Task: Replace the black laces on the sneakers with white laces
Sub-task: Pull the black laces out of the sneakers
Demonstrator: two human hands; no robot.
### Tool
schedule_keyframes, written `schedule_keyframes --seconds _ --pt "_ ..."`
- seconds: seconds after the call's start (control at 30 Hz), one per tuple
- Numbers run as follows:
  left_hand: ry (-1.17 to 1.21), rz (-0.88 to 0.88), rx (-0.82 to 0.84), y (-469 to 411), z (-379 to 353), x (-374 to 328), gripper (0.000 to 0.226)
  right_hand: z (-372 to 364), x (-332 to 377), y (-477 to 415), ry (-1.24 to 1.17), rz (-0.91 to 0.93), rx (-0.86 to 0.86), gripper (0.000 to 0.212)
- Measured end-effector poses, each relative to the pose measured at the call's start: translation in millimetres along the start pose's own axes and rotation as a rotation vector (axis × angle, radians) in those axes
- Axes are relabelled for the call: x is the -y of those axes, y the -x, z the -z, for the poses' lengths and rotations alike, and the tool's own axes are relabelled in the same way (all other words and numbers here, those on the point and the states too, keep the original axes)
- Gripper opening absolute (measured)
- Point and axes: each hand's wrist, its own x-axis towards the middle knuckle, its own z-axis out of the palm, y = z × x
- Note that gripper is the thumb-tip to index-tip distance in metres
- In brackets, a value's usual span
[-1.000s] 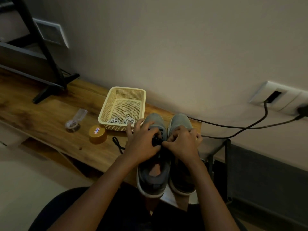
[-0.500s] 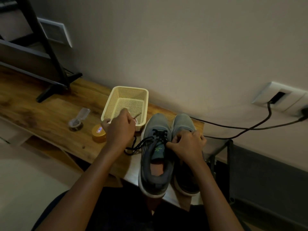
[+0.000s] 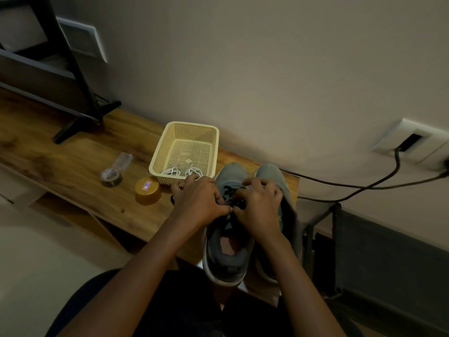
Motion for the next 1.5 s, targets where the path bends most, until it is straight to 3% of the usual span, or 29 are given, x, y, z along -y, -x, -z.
schedule_keyframes --seconds 0.17,0.33,0.4,0.57,0.67,0.9,1.17,1.3,1.37,1.5 --pt "0.034 0.041 0.005 -1 1 0 0.015 -5 1 -2 -0.014 -0.023 -0.177 0.008" --pt "0.037 0.078 0.030 -5 1 3 0.016 6 -6 -6 -0.149 -0.366 -0.249 0.008" --pt "0.032 0.080 0.022 -4 0 2 0.017 9 -7 -8 -0.218 -0.425 -0.222 0.007" --pt "0.022 0.074 -0.001 2 0 1 0.018 11 -2 -6 -0.250 -0.192 -0.092 0.025" --pt "0.033 0.057 -0.008 3 0 -1 0.019 6 2 -3 -0.108 -0.040 0.006 0.022" --pt "0.031 0.026 -0.003 3 3 -1 0.026 5 -1 -2 0.030 0.059 0.090 0.018" --pt "0.086 0.041 -0.024 7 6 -4 0.018 2 0 -4 -0.030 0.024 -0.047 0.013" --pt "0.106 0.048 -0.029 6 5 -3 0.016 8 -2 -6 -0.132 -0.285 -0.247 0.012" --pt "0.118 0.051 -0.033 7 5 -2 0.015 10 -4 -8 -0.186 -0.370 -0.253 0.013" --pt "0.135 0.053 -0.026 6 4 -1 0.017 7 1 -8 -0.158 -0.223 -0.156 0.023"
